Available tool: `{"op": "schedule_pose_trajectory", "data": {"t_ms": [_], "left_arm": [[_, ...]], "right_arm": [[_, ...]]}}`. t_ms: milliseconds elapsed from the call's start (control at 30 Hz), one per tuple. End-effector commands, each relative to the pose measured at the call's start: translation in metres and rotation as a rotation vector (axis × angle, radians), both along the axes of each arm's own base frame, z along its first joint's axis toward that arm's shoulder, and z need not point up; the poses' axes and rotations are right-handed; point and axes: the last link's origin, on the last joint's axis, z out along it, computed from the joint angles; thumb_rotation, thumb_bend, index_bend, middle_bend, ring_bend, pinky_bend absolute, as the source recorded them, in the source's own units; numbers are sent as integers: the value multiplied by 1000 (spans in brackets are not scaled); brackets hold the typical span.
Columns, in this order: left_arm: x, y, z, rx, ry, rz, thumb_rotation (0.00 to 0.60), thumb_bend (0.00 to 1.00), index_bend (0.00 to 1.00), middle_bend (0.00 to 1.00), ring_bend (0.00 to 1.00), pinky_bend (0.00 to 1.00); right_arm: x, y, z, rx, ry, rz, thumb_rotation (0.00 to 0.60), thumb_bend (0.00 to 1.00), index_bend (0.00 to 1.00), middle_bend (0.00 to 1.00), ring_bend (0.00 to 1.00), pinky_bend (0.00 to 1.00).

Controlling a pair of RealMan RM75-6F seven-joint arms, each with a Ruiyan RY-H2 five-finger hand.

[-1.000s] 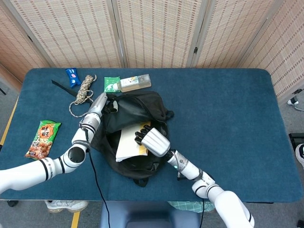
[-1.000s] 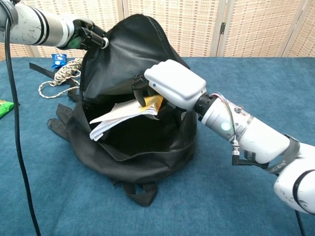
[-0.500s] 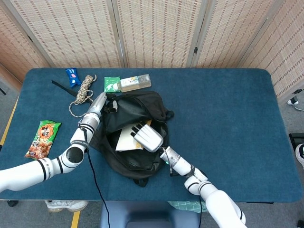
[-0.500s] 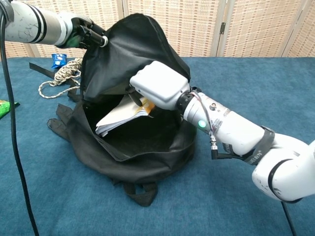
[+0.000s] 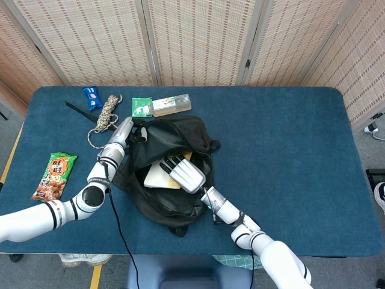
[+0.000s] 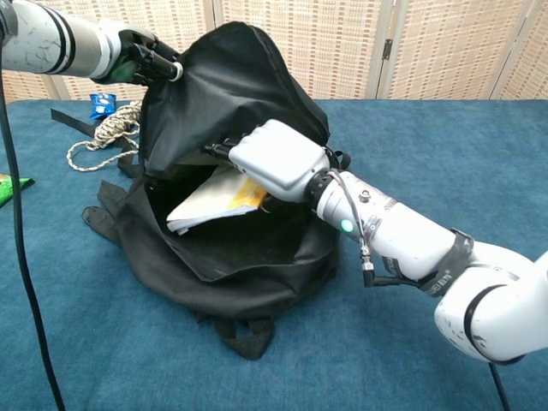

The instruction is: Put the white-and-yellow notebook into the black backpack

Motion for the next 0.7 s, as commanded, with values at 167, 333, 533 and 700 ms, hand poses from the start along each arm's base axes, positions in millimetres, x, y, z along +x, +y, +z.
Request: {"op": "schedule_pose_trajectory", "data": {"t_ms": [167,333,533,700], "left_arm": [[0,-3,0,-9,9,-2,600,741,543,353,291,85],[2,-6,0,-15,15,-8,600,717,516,353,288,83],[3,-13,0,-19,29,-19,600,698,511,353,286,83],[4,-21,0,-30,40,-46,600,671,485,348,277,80]], "right_arm": [[-17,11,15,34,-75,-30,600,332,0,114,248,267],[-25,21,31,56,-115,-25,600,331,0,119,251,267],[-45,42,61,96,-144,-31,600,331,0,158,289,275],[-77,68,96,116,-153,-61,600,332,3,184,316,309]]}}
